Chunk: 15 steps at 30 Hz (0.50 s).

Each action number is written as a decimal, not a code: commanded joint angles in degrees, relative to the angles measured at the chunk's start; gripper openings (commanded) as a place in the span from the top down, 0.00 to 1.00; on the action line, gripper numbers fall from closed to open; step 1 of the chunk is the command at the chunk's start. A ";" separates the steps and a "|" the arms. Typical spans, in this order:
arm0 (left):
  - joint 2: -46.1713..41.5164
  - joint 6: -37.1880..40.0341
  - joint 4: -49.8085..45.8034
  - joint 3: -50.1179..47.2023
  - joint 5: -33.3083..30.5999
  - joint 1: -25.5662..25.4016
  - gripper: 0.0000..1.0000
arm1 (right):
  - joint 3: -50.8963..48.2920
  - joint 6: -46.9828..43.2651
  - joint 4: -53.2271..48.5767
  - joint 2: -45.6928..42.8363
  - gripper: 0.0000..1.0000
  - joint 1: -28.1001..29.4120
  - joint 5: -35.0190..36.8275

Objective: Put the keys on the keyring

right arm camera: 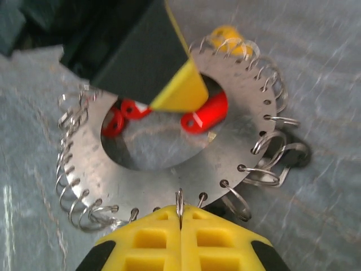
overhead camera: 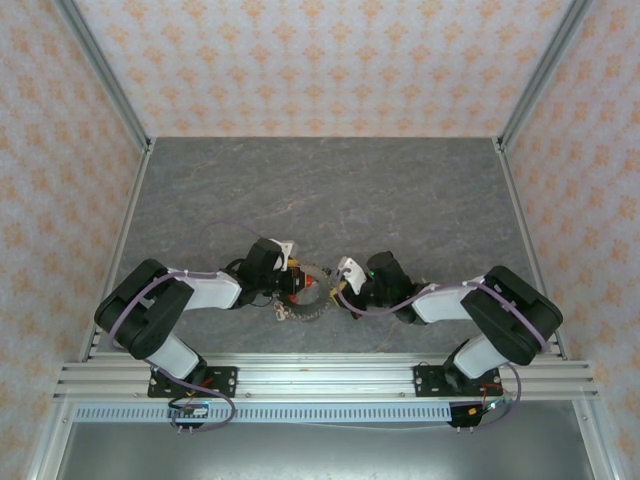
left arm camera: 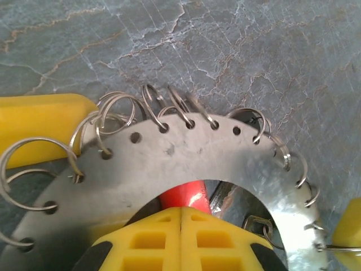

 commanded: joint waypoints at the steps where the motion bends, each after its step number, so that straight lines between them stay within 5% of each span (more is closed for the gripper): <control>1: -2.41 -0.10 -2.92 1.14 1.44 0.13 1.00 | -0.07 4.06 12.53 -0.41 1.00 0.14 -0.67; 15: -14.13 5.74 -13.36 7.27 7.28 0.13 1.00 | -0.97 12.91 28.32 -3.56 1.00 -2.13 -6.73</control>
